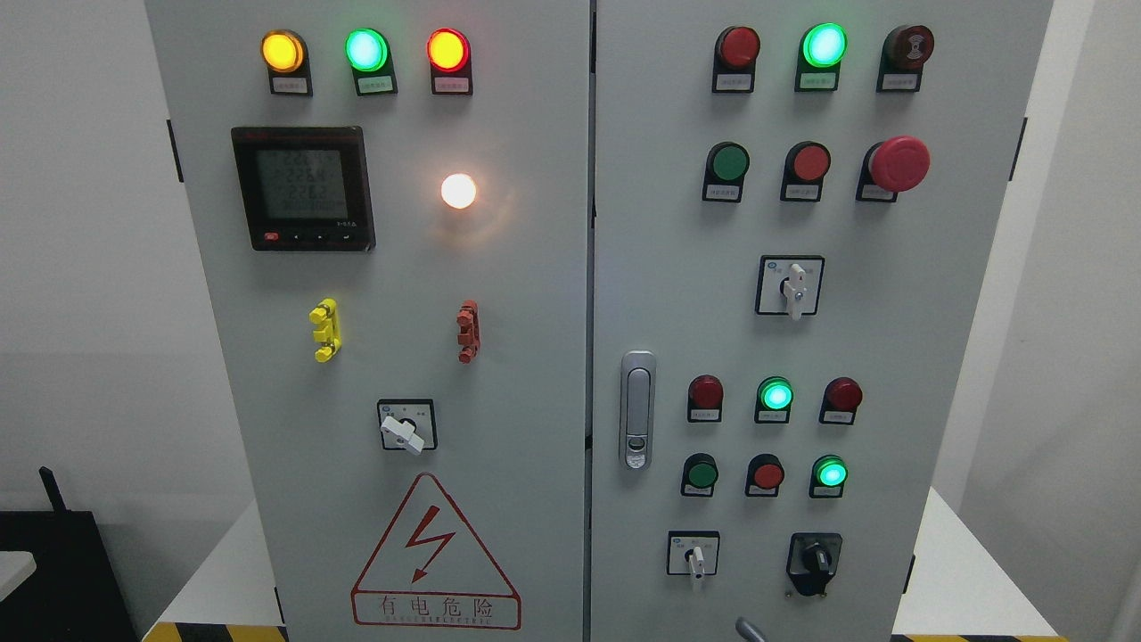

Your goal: Release door handle

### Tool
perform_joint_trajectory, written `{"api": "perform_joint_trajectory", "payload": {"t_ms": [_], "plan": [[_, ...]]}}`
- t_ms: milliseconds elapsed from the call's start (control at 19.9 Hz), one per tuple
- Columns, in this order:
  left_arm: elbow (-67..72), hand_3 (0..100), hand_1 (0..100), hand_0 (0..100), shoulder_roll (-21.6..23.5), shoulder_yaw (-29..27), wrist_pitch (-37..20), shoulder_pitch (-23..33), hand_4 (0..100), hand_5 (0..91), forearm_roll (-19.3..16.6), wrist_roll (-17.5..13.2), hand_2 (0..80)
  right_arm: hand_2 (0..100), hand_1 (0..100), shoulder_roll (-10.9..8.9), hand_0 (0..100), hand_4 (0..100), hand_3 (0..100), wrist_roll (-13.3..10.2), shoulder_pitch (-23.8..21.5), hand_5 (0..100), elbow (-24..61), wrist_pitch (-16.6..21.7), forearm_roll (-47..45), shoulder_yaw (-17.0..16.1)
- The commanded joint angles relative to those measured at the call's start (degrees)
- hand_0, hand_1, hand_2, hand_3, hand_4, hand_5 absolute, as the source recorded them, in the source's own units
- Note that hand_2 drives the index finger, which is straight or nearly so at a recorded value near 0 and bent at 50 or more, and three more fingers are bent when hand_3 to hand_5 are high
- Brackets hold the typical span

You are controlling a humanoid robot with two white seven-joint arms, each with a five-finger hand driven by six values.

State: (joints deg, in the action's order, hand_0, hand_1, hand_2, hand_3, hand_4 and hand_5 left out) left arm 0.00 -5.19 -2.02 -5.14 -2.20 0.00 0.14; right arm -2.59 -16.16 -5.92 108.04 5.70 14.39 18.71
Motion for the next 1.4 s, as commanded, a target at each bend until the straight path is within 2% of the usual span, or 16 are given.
{"api": "perform_joint_trajectory", "payload": {"t_ms": [0, 100, 201, 351, 401, 501, 602, 652, 752, 952, 1203, 1353], "plan": [[-0.5, 0, 39, 12, 0.0, 0.0, 0.0, 0.0, 0, 0.0, -1.6, 0.0, 0.0, 0, 20, 0.66, 43, 35, 37, -1.7, 0.6, 37, 1.7, 2.0, 13.9, 0.0], [-0.5, 0, 39, 12, 0.0, 0.0, 0.0, 0.0, 0, 0.0, -1.6, 0.0, 0.0, 0, 29, 1.62, 45, 43, 49, -2.2, 1.7, 48, 1.7, 2.0, 19.6, 0.2], [-0.5, 0, 39, 12, 0.0, 0.0, 0.0, 0.0, 0, 0.0, -1.6, 0.0, 0.0, 0, 39, 2.94, 46, 56, 62, -3.7, 2.6, 65, 1.7, 2.0, 26.4, 1.4], [-0.5, 0, 39, 12, 0.0, 0.0, 0.0, -0.1, 0, 0.0, -1.6, 0.0, 0.0, 0, 47, 4.52, 44, 72, 76, -4.5, 3.5, 85, 1.3, 1.5, 36.2, 2.8], [-0.5, 0, 39, 12, 0.0, 0.0, 0.0, 0.0, 0, 0.0, -1.6, 0.0, 0.0, 0, 48, 5.40, 43, 74, 79, -4.5, 4.1, 89, 0.7, 1.4, 39.1, 2.8], [-0.5, 0, 39, 12, 0.0, 0.0, 0.0, 0.0, 0, 0.0, -1.6, 0.0, 0.0, 0, 48, 6.46, 41, 90, 92, -4.5, 5.2, 97, -0.4, 1.0, 41.3, 2.9], [-0.5, 0, 39, 12, 0.0, 0.0, 0.0, 0.0, 0, 0.0, -1.6, 0.0, 0.0, 0, 48, 6.90, 41, 98, 100, -4.5, 6.9, 99, -1.5, 0.1, 43.6, 3.0], [-0.5, 0, 39, 12, 0.0, 0.0, 0.0, -0.1, 0, 0.0, -1.6, 0.0, 0.0, 0, 48, 6.99, 40, 100, 100, -4.5, 7.8, 100, -2.1, -0.2, 45.4, 2.9], [-0.5, 0, 39, 12, 0.0, 0.0, 0.0, 0.0, 0, 0.0, -1.6, 0.0, 0.0, 0, 47, 6.99, 39, 100, 100, -4.5, 8.7, 100, -3.0, -0.3, 48.5, 2.9], [-0.5, 0, 39, 12, 0.0, 0.0, 0.0, 0.0, 0, 0.0, -1.6, 0.0, 0.0, 0, 46, 6.99, 37, 100, 100, -4.2, 12.1, 100, -5.9, -3.9, 54.7, 2.9], [-0.5, 0, 39, 12, 0.0, 0.0, 0.0, 0.0, 0, 0.0, -1.6, 0.0, 0.0, 0, 45, 6.99, 37, 100, 100, -3.7, 16.2, 100, -8.6, -6.2, 60.0, 2.8], [-0.5, 0, 39, 12, 0.0, 0.0, 0.0, 0.0, 0, 0.0, -1.6, 0.0, 0.0, 0, 44, 6.99, 38, 100, 100, -1.2, 17.3, 100, -9.8, -9.2, 60.7, 2.8]]}}
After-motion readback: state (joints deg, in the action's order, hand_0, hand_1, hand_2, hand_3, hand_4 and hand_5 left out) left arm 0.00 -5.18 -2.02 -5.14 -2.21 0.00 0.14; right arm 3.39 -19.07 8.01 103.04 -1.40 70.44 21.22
